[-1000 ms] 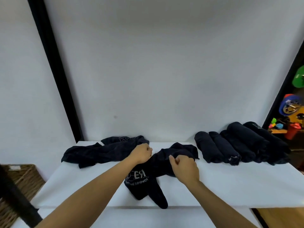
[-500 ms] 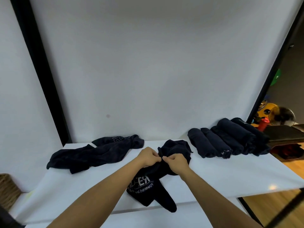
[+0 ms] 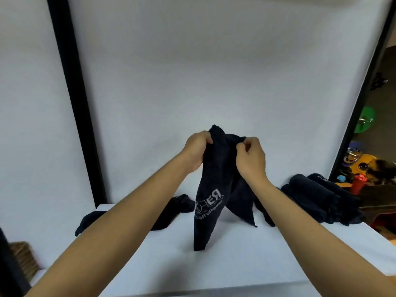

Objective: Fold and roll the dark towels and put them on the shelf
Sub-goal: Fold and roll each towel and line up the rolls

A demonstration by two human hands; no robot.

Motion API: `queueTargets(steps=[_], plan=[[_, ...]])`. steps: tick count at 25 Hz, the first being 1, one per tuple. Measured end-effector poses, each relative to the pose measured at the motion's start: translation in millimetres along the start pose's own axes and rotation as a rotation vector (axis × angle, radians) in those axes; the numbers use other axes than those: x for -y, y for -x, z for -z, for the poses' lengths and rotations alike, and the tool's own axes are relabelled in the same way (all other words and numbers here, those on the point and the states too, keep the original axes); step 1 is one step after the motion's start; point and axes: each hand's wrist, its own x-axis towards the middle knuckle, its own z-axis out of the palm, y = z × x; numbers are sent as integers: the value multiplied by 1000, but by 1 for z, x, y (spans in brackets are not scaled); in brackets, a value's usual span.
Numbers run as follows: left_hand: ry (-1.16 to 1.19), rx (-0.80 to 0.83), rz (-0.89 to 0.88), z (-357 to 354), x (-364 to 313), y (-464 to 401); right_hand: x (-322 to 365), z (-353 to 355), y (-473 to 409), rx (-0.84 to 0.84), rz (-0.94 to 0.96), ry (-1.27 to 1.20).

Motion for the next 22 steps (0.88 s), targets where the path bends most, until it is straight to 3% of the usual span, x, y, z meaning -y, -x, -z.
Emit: queueTargets(steps=[3, 5, 9, 11, 12, 14, 19, 22], plan=[[130, 30, -87, -3, -19, 10, 17, 9, -5, -55, 258, 25], [190, -31, -51, 7, 1, 13, 4, -1, 0, 25, 312, 82], [206, -262, 302, 45, 103, 21, -72, -31, 35, 521, 143, 463], [-63, -299, 438, 65, 153, 32, -118, -35, 63, 764, 20, 731], [-213, -289, 469, 73, 170, 37, -138, -33, 73, 793, -27, 855], [-409, -290, 477, 80, 192, 44, -163, -25, 85, 722, -103, 958], [-533, -256, 449, 81, 194, 46, -168, 1, 77, 652, -257, 1022], [-480, -186, 365, 80, 187, 46, -152, 9, 52, 408, -241, 926]])
